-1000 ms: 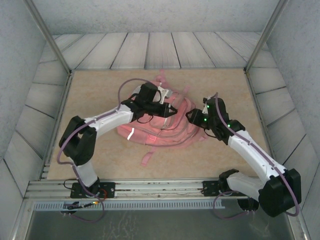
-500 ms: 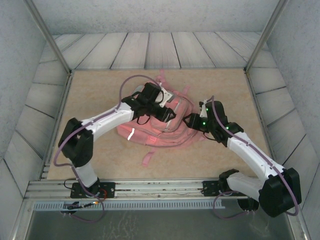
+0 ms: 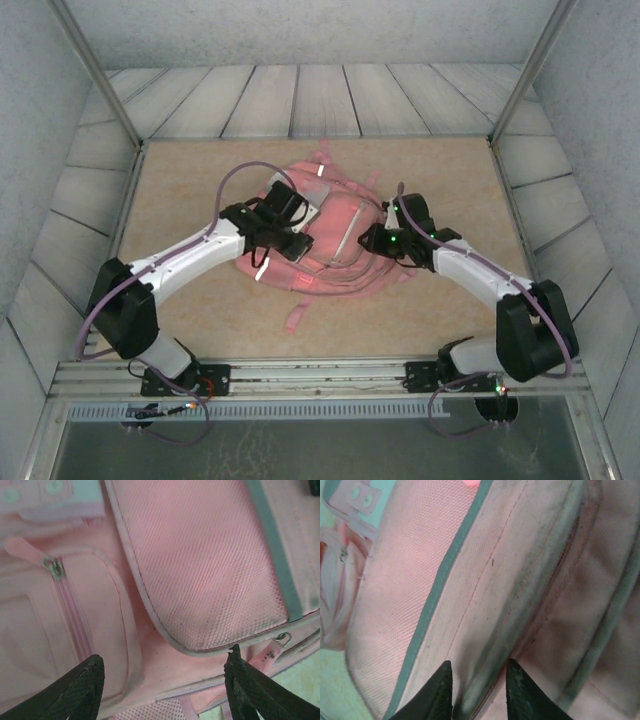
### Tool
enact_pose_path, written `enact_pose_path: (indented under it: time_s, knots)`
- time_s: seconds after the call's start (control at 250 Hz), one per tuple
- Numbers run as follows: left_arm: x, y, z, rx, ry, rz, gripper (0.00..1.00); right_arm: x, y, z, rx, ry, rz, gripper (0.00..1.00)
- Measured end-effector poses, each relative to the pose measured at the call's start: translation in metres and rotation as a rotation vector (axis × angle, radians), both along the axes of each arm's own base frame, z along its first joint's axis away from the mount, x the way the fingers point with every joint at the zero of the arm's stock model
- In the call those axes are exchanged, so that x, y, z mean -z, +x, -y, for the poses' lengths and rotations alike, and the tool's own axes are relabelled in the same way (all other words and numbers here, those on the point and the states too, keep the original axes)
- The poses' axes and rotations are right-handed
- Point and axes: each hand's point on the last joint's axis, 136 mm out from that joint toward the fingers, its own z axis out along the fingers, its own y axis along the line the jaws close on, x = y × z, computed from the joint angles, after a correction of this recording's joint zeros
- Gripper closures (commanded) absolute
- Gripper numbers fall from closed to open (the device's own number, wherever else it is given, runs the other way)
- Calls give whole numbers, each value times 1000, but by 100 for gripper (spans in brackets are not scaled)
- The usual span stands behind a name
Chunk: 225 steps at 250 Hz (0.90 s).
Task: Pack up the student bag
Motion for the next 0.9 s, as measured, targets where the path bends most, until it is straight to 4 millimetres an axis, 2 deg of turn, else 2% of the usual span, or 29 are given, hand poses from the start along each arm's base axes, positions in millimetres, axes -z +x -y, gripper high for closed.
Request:
enact_pose_path:
  time_s: [0.28, 0.372, 0.508, 0.596, 0.68, 0.735, 0.815, 0.899]
  knots:
    - [18, -3, 5, -164, -113, -100, 37, 18, 15, -4, 6, -4, -42, 99]
    - [21, -7, 4, -199, -148, -119, 38, 20, 25, -5, 4, -12, -43, 100]
    - [11, -10, 4, -214, -206, -117, 40, 18, 43, -9, -20, -31, -23, 100]
    - [2, -11, 6, -197, -227, -104, 41, 14, 55, -13, -45, -49, -5, 93]
    - [-1, -12, 5, -167, -206, -93, 45, 8, 64, -15, -64, -67, 13, 79]
    - [-4, -12, 4, -138, -180, -80, 50, 2, 67, -15, -76, -82, 34, 70]
    - [-14, -9, 4, -70, -138, -39, 53, -5, 65, -13, -84, -98, 50, 59]
    - [-26, -4, 6, 14, -101, 27, 51, -11, 55, -8, -88, -110, 54, 53]
